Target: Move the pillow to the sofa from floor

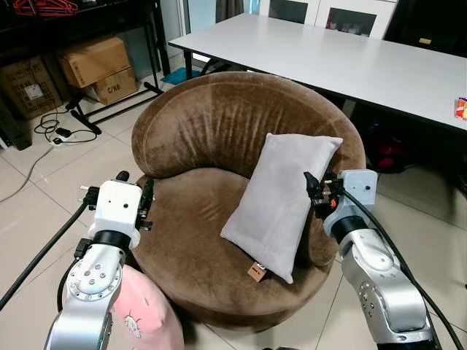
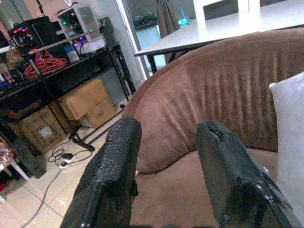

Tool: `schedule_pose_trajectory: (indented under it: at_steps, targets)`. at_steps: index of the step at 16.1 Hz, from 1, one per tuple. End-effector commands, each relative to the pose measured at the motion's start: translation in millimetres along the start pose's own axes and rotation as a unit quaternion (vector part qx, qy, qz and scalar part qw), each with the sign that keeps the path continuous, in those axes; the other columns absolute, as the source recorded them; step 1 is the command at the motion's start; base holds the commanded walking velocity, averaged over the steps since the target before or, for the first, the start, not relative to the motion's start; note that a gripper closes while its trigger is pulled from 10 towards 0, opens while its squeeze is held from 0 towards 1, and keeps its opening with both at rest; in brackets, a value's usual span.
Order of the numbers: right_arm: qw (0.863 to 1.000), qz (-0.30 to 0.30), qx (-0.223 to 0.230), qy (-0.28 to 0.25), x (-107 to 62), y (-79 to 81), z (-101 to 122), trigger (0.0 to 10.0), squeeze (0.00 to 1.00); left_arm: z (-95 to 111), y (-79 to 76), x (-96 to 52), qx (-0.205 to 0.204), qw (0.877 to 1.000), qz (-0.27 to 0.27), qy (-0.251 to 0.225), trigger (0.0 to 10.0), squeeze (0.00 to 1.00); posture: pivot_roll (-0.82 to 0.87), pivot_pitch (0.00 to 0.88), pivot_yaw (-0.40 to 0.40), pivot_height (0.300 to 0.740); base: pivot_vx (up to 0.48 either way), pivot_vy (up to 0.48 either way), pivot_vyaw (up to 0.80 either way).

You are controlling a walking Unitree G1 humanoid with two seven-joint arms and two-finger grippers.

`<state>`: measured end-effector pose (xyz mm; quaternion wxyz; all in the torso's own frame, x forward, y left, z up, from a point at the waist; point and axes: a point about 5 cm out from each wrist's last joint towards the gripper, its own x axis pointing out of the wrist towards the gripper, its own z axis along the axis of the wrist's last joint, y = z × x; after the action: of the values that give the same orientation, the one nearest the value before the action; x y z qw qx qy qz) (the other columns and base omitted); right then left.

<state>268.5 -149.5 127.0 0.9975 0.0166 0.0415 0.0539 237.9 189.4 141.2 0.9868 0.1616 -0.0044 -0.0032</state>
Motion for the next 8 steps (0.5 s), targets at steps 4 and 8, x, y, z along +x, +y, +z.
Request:
schedule_pose_trajectory:
  at_steps: [4, 8]
  targets:
    - [1.0, -0.007, -0.003, 0.005, 0.1, -0.7, 2.5, 10.0, 0.0, 2.5, 0.3, -0.2, 0.003, 1.0, 0.0, -0.005, 10.0, 0.0, -0.06, 0.0, 0.009, 0.74, 0.0, 0.0, 0.0]
    - [1.0, -0.009, -0.005, 0.01, 1.2, -0.5, 1.9, 10.0, 0.0, 2.8, 1.8, 0.9, 0.005, 1.0, 0.006, -0.005, 10.0, 0.0, -0.06, 0.0, 0.01, 0.74, 0.0, 0.0, 0.0]
